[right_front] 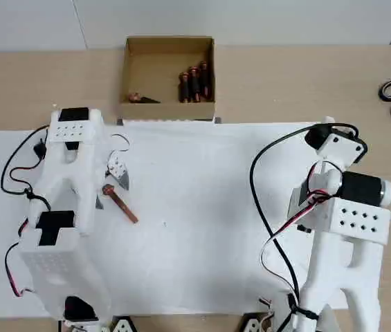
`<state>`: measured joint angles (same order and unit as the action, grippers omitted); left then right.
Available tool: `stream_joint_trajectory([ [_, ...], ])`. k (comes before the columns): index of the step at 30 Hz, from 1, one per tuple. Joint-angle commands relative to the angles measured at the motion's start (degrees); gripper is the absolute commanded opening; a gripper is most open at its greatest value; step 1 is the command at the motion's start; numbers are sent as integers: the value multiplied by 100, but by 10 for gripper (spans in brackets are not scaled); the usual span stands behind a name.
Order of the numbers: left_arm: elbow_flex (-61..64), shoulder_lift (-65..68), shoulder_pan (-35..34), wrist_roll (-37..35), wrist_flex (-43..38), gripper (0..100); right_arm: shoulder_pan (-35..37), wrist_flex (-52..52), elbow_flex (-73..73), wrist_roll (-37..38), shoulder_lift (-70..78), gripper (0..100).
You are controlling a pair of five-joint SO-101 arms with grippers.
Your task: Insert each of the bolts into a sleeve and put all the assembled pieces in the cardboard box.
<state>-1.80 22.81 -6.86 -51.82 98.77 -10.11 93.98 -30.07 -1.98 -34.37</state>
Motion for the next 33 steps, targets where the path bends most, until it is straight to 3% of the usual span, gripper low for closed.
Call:
stream_joint_trajectory([
  [1, -215, -44, 79, -18, 9, 218, -40, -101, 35, -26, -171, 4],
  [9, -215, -44, 149, -18, -193, 4, -66, -40, 35, -26, -171, 4],
  [22, -198, 0, 44, 0, -369, 9, -40, -40, 35, -26, -171, 4],
  [33, -215, 888, 18, 9, -273, 12, -66, -31, 35, -18, -171, 4],
])
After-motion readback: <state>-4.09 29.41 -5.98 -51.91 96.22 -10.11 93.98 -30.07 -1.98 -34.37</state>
